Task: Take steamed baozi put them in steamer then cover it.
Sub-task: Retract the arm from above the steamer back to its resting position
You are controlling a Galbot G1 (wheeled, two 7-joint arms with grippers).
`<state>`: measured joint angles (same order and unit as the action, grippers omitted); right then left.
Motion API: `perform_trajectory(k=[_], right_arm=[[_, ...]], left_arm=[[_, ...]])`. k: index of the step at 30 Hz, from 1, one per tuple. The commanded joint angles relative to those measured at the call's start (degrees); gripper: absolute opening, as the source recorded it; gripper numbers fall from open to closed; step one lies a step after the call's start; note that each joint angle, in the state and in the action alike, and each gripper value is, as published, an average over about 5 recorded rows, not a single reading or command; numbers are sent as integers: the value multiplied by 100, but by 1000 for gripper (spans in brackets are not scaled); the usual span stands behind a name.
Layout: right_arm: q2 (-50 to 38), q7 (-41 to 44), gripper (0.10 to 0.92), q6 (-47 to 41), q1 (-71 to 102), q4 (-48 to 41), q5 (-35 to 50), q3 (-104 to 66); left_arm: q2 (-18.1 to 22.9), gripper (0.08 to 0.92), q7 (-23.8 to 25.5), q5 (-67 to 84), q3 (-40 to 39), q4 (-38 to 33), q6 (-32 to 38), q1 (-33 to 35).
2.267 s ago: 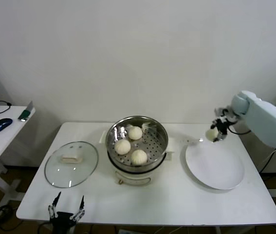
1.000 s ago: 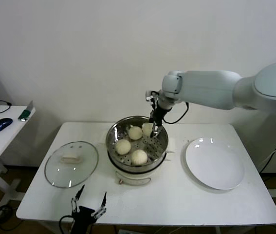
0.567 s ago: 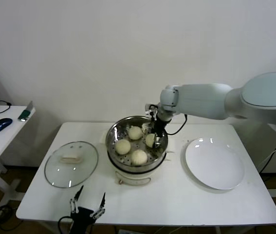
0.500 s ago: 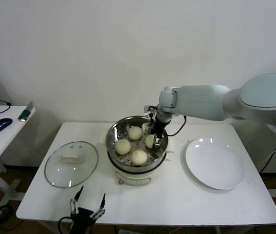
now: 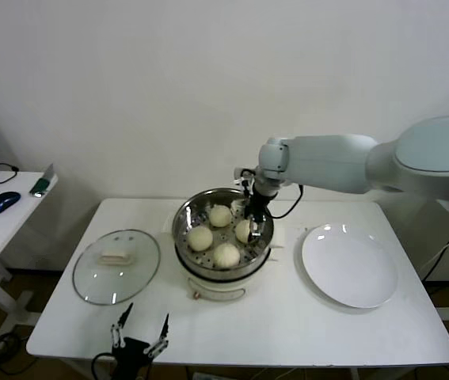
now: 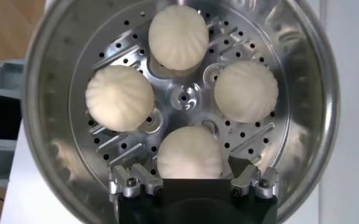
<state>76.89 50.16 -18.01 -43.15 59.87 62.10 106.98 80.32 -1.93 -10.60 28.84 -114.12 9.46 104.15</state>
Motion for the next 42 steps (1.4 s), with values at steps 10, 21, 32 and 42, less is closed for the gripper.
perform_trajectory(k=[10,21,32,42], right_arm=[[-2252,-905,823,1052,-512,939,173,-943],[-4336,-3277,823,2184,1064,2234,-71,-2654],[-5273,-4142,823,2539,5809,2890,-759,-7526],[-4663,-4303,823,2584,9721,3529,-1238,-11508]], left_arm=[[19,823,13,122,252,16,-78,-92],[88,823,-3,173,506,-58,-221,-166],[162,823,-40,38,570,-285,-438,-270],[182,823,-36,-457,578,-436,-677,-374]])
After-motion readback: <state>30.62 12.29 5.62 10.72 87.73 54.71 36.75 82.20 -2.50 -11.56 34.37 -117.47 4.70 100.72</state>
